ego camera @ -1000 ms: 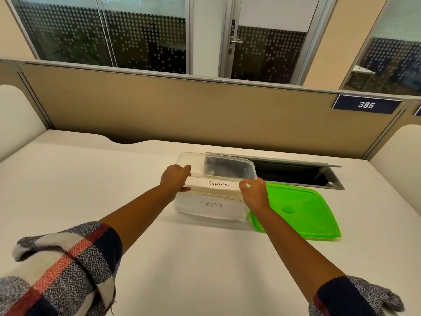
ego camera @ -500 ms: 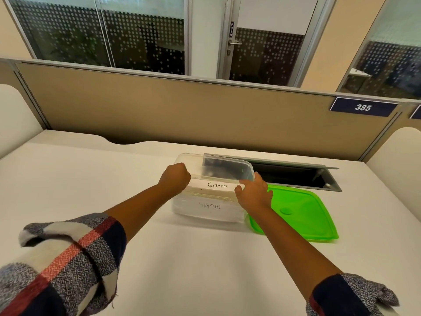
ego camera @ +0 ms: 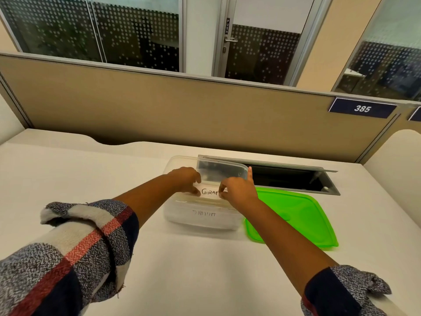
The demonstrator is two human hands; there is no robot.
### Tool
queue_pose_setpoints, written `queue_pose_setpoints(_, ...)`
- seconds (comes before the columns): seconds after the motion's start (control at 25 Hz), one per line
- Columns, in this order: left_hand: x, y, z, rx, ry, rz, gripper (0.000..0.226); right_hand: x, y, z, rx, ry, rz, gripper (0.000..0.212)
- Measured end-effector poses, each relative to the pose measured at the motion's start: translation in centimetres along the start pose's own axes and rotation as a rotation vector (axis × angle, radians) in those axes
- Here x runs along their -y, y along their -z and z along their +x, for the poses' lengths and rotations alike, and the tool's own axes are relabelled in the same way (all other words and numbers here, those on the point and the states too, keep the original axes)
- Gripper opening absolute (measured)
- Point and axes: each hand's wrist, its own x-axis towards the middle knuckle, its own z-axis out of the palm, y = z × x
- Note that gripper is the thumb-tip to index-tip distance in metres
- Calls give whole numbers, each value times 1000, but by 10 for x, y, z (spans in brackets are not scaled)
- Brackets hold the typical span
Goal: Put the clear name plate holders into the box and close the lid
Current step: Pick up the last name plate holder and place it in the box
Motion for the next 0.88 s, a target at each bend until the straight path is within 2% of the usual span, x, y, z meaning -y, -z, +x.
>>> queue_pose_setpoints(0.12,3,0,6,116,-8,-4,64,-7,-1,5,82,41,42,39)
queue_pose_setpoints(0.32,7,8,7,216,-68,41,72,-10,0,12,208,91,56,64)
queue_pose_setpoints(0.52,12,22,1,357,-96,336,98,-17,10,22,375,153,6,69)
queue_pose_setpoints(0.68,16,18,-1,295,-133,487,103,-22,11,24,389,224,-116,78)
queue_pose_setpoints(0.76,19,14,1,232,-155,425,100,-22,9,25,377,244,-162,81)
queue_pose_setpoints(0.88,25,10,6,196,-118,199,90,-23,8,27,371,245,-145,80)
